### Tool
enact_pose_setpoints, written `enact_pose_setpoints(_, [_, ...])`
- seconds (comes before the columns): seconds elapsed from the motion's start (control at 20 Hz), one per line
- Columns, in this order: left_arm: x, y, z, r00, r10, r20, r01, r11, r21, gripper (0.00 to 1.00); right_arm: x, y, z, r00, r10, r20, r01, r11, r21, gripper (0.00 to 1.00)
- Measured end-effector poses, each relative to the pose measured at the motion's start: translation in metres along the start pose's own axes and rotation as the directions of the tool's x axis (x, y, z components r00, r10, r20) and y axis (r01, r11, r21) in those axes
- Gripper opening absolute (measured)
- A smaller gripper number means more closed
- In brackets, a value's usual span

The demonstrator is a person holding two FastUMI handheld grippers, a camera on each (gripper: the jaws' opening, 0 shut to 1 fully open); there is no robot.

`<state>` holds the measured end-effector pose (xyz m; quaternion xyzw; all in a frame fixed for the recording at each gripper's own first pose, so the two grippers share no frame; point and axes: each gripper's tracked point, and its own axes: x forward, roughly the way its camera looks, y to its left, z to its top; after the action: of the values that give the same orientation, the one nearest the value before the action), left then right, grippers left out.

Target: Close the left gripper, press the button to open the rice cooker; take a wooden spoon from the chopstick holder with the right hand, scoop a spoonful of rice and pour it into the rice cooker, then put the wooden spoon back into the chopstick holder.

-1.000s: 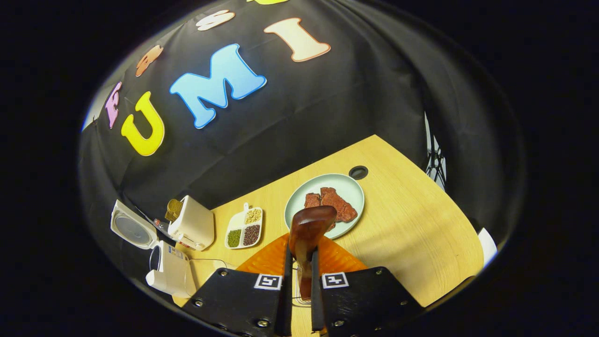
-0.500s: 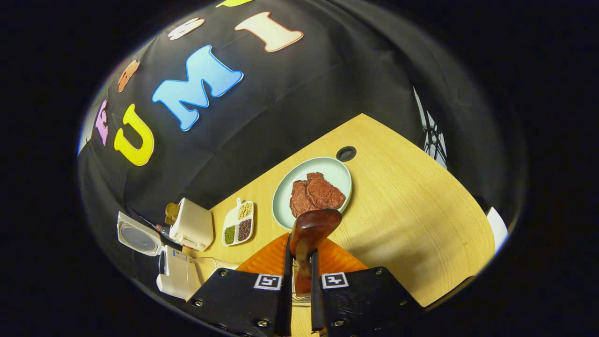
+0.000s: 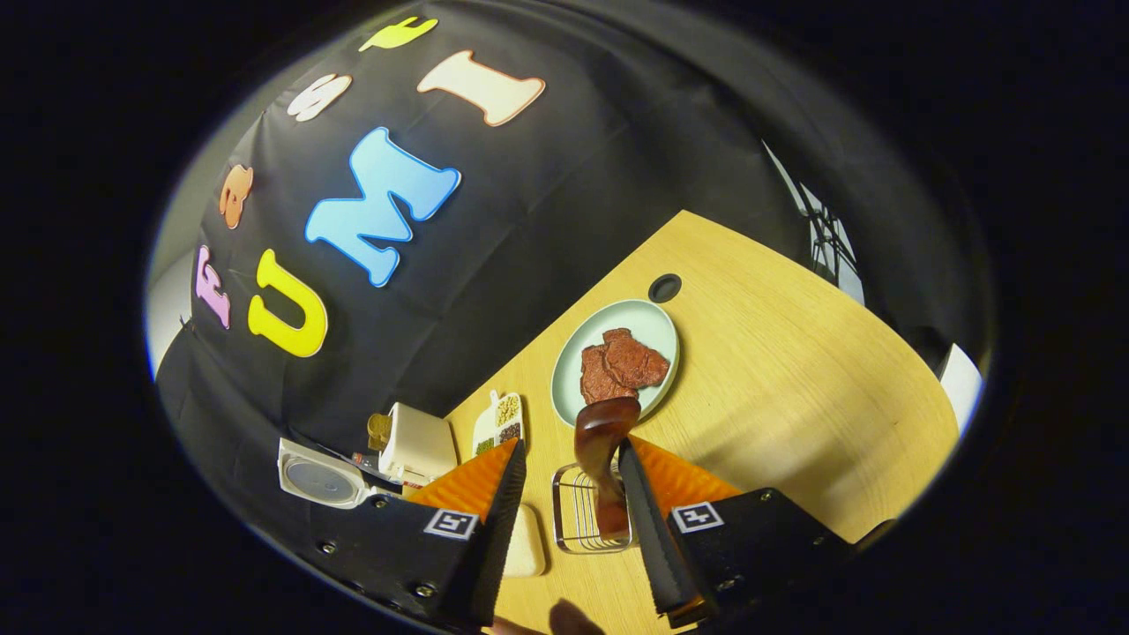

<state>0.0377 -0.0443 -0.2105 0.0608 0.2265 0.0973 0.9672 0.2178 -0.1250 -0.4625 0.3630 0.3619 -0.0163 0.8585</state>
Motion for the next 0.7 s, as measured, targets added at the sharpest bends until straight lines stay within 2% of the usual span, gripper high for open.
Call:
enact_pose_setpoints(0.1, [0.003,0.001,0.004,1.000,-0.017,0.017,0.017,1.000,-0.008,0.87,-0.021,0.002,0.002,1.000,-0.006,0.026,0.007,1.000,-0.027,0.76])
enact_pose_setpoints(0.15, [0.005,0.001,0.005,0.999,-0.026,0.026,0.026,1.000,-0.012,0.87,-0.032,0.001,0.004,0.999,-0.016,0.047,0.018,0.999,-0.043,0.74])
enact_pose_setpoints(0.2, [0.007,0.002,0.009,0.999,-0.035,0.038,0.036,0.999,-0.017,0.87,-0.042,0.002,0.004,0.998,-0.027,0.065,0.030,0.998,-0.056,0.86])
enact_pose_setpoints(0.25, [0.009,0.004,0.010,0.998,-0.045,0.049,0.046,0.999,-0.023,0.87,-0.054,0.004,0.003,0.996,-0.034,0.079,0.039,0.997,-0.064,0.94])
enact_pose_setpoints(0.45, [0.022,0.020,0.019,0.993,-0.080,0.092,0.085,0.995,-0.060,0.86,-0.103,0.018,0.004,0.981,-0.047,0.190,0.068,0.992,-0.107,0.97])
enact_pose_setpoints(0.5, [0.027,0.028,0.021,0.991,-0.089,0.103,0.097,0.993,-0.070,0.86,-0.115,0.019,0.001,0.975,-0.062,0.214,0.089,0.989,-0.117,0.89])
enact_pose_setpoints(0.55, [0.033,0.036,0.023,0.988,-0.102,0.119,0.112,0.990,-0.082,0.86,-0.125,0.025,-0.005,0.973,-0.075,0.219,0.102,0.988,-0.116,0.96])
enact_pose_setpoints(0.7, [0.058,0.071,0.032,0.978,-0.139,0.153,0.158,0.980,-0.118,0.86,-0.162,0.050,-0.027,0.964,-0.092,0.250,0.126,0.984,-0.124,0.97])
